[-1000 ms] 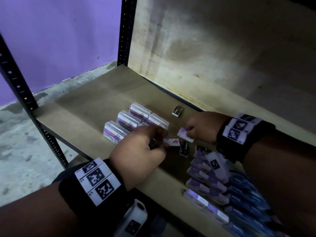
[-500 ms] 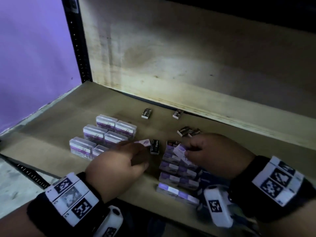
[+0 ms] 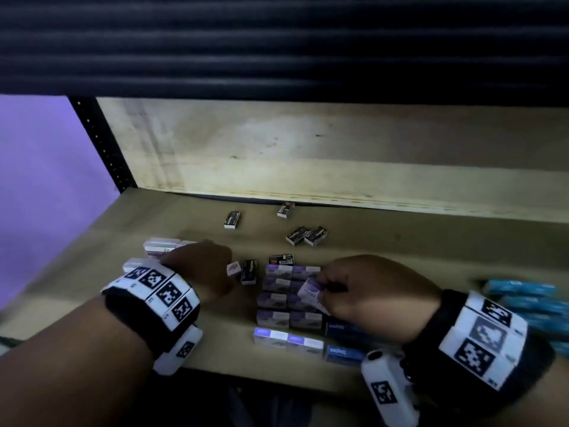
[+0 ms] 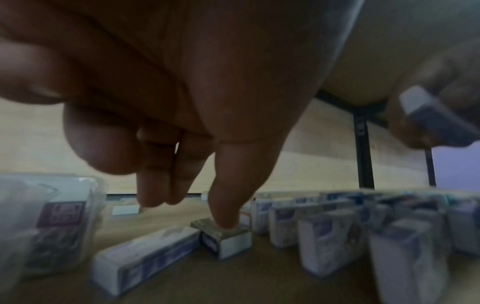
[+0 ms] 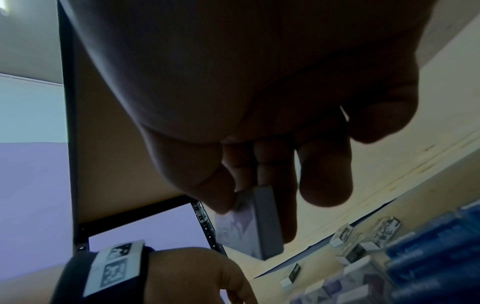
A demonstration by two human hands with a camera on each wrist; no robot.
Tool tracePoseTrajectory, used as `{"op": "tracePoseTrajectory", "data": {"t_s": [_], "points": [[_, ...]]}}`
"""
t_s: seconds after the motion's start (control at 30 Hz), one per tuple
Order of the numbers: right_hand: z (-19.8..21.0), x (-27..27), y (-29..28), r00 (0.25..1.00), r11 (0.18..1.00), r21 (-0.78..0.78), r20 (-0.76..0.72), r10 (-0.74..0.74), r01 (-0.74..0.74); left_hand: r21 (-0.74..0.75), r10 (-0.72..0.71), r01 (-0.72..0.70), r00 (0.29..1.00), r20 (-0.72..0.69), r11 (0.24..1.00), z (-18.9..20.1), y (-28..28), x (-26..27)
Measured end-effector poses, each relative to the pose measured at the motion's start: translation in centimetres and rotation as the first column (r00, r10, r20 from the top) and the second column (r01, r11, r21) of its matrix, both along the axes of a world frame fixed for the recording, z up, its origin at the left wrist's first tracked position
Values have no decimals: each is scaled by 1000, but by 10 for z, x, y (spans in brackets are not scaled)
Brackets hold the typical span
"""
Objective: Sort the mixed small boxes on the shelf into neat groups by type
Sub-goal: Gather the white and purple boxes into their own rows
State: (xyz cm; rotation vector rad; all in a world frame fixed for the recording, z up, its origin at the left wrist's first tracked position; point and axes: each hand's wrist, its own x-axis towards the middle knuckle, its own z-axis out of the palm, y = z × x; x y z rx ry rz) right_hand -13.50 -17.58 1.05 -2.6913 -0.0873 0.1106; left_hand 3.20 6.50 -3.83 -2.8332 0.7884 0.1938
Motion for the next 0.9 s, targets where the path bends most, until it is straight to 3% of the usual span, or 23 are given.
{"op": "tracePoseTrajectory", "data": {"t_s": [0.33, 0.47, 0.57, 0.73, 0.83, 0.9], "points": [[-1, -23, -12, 999, 999, 3, -11, -36, 36, 283, -133, 127, 991, 0, 951, -31, -25, 45], [-4, -30, -16, 999, 998, 44, -27, -45, 46, 330, -128, 134, 991, -40, 934, -40, -26, 57], [-7, -33, -17, 999, 998, 46, -20, -48, 49, 366, -157, 143, 988, 9, 919, -37, -26, 58], [-6, -35, -19, 998, 996, 60, -12, -63, 64, 328, -68, 67, 998, -7, 942, -22, -30, 42], [-6, -35, -23, 996, 993, 76, -14, -87, 88, 213, -62, 44, 995, 79, 976, 3, -32, 29], [-7, -35, -25, 995, 993, 67, -3, -100, 100, 97, -28, 23, 998, 50, 995, 24, -31, 16]]}}
